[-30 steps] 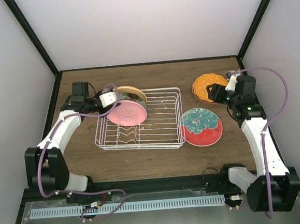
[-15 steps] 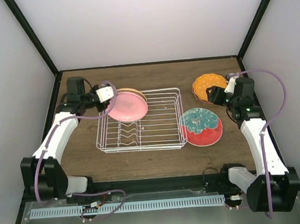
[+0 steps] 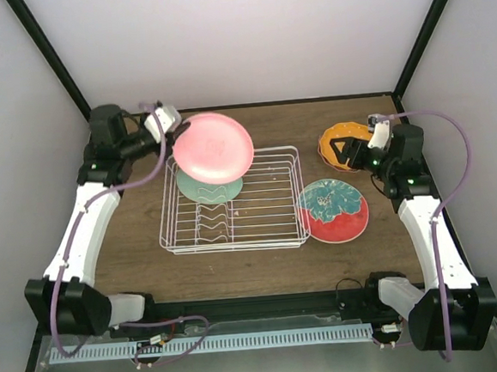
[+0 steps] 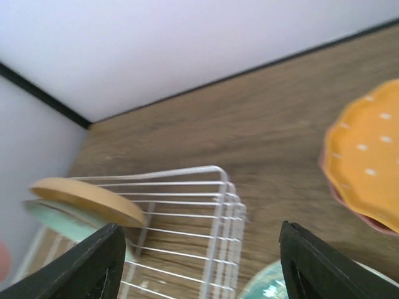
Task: Unload the plates from the dish rack
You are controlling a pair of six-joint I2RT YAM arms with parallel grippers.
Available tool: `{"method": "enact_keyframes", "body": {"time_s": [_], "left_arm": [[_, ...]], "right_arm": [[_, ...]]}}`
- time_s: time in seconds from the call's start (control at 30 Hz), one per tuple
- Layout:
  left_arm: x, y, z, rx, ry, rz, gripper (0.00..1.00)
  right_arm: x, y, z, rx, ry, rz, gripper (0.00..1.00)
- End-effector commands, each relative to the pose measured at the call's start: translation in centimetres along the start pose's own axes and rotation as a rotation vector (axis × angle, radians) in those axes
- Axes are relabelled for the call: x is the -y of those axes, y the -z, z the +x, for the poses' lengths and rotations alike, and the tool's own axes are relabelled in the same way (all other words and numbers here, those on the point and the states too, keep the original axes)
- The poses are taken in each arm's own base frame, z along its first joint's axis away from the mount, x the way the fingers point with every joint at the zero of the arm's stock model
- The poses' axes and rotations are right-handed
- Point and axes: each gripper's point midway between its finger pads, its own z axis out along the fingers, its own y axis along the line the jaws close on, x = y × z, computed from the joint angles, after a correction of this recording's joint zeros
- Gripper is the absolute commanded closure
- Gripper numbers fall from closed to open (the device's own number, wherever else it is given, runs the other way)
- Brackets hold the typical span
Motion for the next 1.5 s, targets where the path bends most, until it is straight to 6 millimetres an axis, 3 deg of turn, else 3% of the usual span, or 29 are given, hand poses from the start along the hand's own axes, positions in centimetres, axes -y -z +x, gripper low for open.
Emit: {"method": "enact_keyframes", "body": {"time_s": [0.0, 0.13, 0.33, 0.47, 0.7, 0.77, 0.83, 0.9, 0.93, 1.03, 1.1, 1.17, 1.27, 1.37, 1.47], "left_arm": [[-2.9, -2.2, -4.2, 0.122, 0.357, 0.06, 0.96], [-2.9, -5.5, -4.5, 0.112, 0.533, 0.134, 0.96], [-0.5, -9.4, -4.7, 0.074, 0.586, 0.236, 0.96], [0.7, -10.6, -4.5, 0.053, 0.611, 0.28, 0.96], [1.6, -11.0, -4.8, 0.054, 0.616, 0.309, 0.96], [1.7, -10.9, -4.9, 0.057, 0.624, 0.313, 0.96], [1.7, -10.9, -4.9, 0.059, 0.634, 0.309, 0.95], [1.5, -11.0, -4.8, 0.062, 0.651, 0.299, 0.84], [1.3, -11.0, -4.8, 0.064, 0.658, 0.292, 0.7], [0.1, -11.0, -4.9, 0.073, 0.667, 0.237, 0.2], [-1.4, -10.8, -4.9, 0.083, 0.663, 0.175, 0.04], [-3.4, -10.3, -4.7, 0.095, 0.663, 0.115, 0.0], [-6.8, -9.0, -3.6, 0.095, 0.67, 0.024, 0.0], [-10.1, -7.5, -1.9, 0.072, 0.666, -0.087, 0.0], [-13.3, -5.3, 0.4, 0.036, 0.667, -0.208, 0.0]], "right_arm": [[-7.7, 1.9, -4.9, 0.103, 0.077, -0.313, 0.3], [-11.6, 2.1, -6.0, 0.112, 0.116, -0.423, 0.29], [-15.1, -0.2, -5.1, 0.084, 0.146, -0.497, 0.26], [-16.6, -1.9, -4.3, 0.062, 0.173, -0.512, 0.26], [-17.7, -4.9, -3.1, 0.014, 0.211, -0.485, 0.28], [-17.7, -5.4, -3.1, 0.009, 0.207, -0.477, 0.41], [-17.6, -5.6, -3.5, 0.015, 0.201, -0.458, 0.72], [-17.5, -5.4, -3.9, 0.031, 0.196, -0.444, 0.88], [-17.4, -5.2, -4.1, 0.046, 0.196, -0.435, 0.91], [-17.1, -4.5, -5.1, 0.092, 0.192, -0.394, 0.93], [-16.5, -3.8, -5.8, 0.123, 0.186, -0.35, 0.93], [-15.9, -2.5, -6.8, 0.159, 0.168, -0.314, 0.92], [-13.4, -0.8, -8.1, 0.193, 0.111, -0.215, 0.92], [-9.0, 1.1, -8.7, 0.199, 0.018, -0.048, 0.92], [-3.9, 3.1, -7.7, 0.159, -0.094, 0.124, 0.92]]}}
